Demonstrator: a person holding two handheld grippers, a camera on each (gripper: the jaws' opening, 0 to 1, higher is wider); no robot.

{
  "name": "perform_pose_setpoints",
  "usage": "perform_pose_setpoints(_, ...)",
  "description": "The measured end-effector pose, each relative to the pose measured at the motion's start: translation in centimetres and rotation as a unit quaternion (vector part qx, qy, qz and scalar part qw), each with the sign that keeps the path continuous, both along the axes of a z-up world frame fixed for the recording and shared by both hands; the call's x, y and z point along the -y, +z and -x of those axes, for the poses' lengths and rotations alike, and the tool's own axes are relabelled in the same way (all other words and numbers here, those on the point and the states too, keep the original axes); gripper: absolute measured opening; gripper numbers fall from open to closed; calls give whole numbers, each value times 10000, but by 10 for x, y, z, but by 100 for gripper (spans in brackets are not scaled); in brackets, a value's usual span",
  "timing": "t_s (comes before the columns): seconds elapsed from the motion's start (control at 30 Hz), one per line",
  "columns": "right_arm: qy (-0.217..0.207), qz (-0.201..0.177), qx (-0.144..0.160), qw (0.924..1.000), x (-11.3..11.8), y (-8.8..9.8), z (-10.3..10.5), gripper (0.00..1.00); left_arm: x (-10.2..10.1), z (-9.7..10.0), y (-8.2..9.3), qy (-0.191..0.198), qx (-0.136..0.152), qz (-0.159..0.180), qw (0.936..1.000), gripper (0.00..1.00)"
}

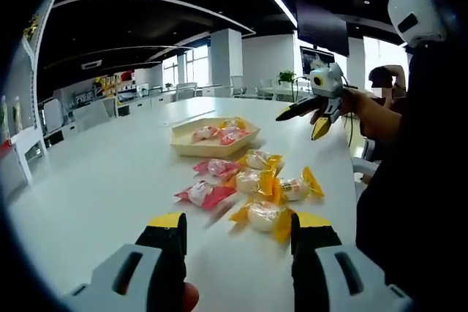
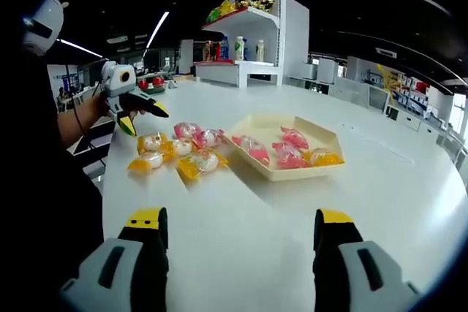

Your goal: Pick up the marshmallows scattered on the table and place them into the bowl on the table

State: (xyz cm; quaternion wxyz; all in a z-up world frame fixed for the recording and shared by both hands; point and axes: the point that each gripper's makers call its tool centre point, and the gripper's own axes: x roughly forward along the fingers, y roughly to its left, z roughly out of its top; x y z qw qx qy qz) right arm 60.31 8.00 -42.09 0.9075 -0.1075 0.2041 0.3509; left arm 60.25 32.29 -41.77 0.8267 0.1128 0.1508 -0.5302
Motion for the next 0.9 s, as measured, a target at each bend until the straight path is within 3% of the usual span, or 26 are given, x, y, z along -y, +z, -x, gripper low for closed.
perform_pose_setpoints(0.27,-38,21,-15,10000,4,-1,2,81,6,6,-4,-277,63,-94,9996,58)
perform_pose_setpoints(0.9,5,-13,-54,10000,1,-3,3,81,9,15,-14,-668,-115,-136,9976,58)
